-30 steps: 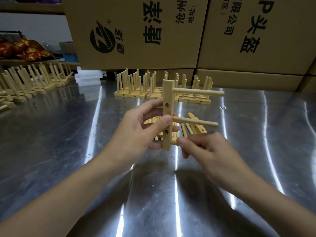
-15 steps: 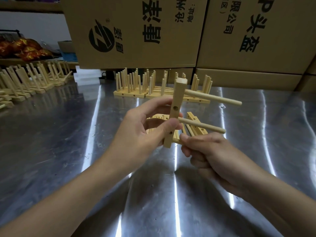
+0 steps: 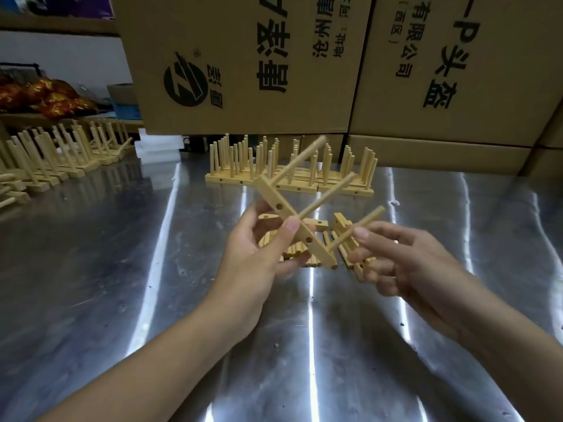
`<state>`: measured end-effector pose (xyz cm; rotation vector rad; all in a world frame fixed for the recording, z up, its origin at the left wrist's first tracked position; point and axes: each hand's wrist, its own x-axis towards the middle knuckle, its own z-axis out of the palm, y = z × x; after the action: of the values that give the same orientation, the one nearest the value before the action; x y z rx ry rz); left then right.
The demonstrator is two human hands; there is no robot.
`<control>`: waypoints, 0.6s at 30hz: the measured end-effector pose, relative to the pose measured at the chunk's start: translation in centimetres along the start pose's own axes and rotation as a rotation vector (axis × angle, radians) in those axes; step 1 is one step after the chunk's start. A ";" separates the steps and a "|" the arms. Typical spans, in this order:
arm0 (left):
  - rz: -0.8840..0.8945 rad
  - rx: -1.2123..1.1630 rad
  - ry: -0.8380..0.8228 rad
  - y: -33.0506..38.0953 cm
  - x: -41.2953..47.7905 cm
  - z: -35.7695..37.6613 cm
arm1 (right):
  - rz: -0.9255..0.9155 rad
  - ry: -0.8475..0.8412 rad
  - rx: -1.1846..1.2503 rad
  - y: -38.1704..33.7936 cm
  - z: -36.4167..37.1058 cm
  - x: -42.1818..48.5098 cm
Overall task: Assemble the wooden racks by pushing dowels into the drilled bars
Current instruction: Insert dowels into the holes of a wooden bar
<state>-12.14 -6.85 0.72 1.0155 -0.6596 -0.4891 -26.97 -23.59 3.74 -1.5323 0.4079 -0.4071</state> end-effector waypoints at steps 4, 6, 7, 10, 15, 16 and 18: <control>-0.085 -0.056 0.023 -1.1 -0.1 0.1 | -0.212 0.161 -0.169 0.6 0.9 0.5; -0.104 -0.073 0.024 -1.5 0.0 0.2 | -0.283 0.207 -0.251 0.3 0.9 1.0; -0.113 -0.084 0.028 -1.6 0.1 0.2 | -0.298 0.216 -0.291 0.0 0.8 1.3; -0.179 -0.101 0.033 -2.0 0.2 0.1 | -0.330 0.230 -0.421 -1.4 -0.1 2.8; -0.238 0.016 -0.037 -3.3 0.0 0.5 | -0.355 0.402 -0.733 -4.0 -4.7 9.0; -0.227 0.039 -0.059 -3.5 0.1 0.5 | -0.340 0.439 -0.807 -4.1 -5.8 10.7; -0.215 0.075 -0.080 -3.5 0.2 0.4 | -0.278 0.485 -0.928 -3.4 -7.7 13.9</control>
<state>-12.51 -8.77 -2.19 1.1490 -0.6470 -0.6999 -18.75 -37.16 7.17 -2.4076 0.8398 -0.8954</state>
